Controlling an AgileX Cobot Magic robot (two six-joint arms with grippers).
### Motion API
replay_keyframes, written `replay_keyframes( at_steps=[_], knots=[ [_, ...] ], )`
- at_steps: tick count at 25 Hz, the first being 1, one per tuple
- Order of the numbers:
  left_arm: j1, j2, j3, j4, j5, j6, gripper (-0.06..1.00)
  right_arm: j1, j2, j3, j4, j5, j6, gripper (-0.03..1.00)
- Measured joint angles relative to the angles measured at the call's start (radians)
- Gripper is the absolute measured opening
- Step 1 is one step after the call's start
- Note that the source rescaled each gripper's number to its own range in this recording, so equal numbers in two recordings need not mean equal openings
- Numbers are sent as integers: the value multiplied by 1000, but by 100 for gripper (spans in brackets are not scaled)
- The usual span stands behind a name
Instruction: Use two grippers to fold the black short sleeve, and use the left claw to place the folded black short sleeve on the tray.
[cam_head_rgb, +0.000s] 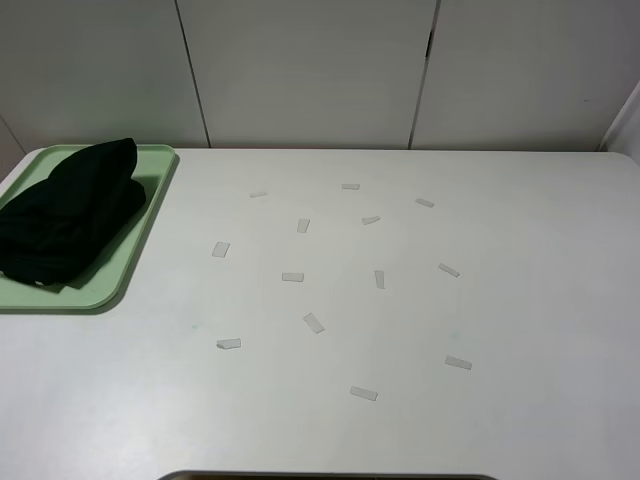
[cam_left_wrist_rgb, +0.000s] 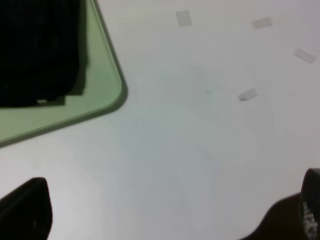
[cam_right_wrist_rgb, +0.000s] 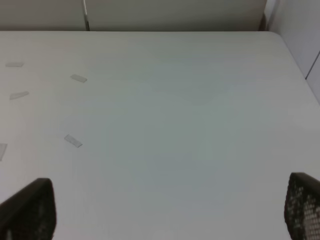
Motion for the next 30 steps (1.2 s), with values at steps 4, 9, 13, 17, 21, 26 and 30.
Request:
replay_keyframes(
  at_steps=[4,9,13,17,21,26,30],
  knots=[
    [0,-99,93,-1,-39,-7,99,0,0,0,0,0,0,100],
    [0,-173,104,-1,-40,-13,99,0,0,0,0,0,0,100],
    [0,-177,105,1,-40,-13,99,0,0,0,0,0,0,100],
    [0,-178,105,3,-40,-13,99,0,0,0,0,0,0,100],
    [0,-178,105,4,-40,-13,99,0,0,0,0,0,0,100],
    [0,-178,105,6,-40,-13,99,0,0,0,0,0,0,100],
    [0,-178,105,6,-40,-13,99,0,0,0,0,0,0,100]
  ],
)
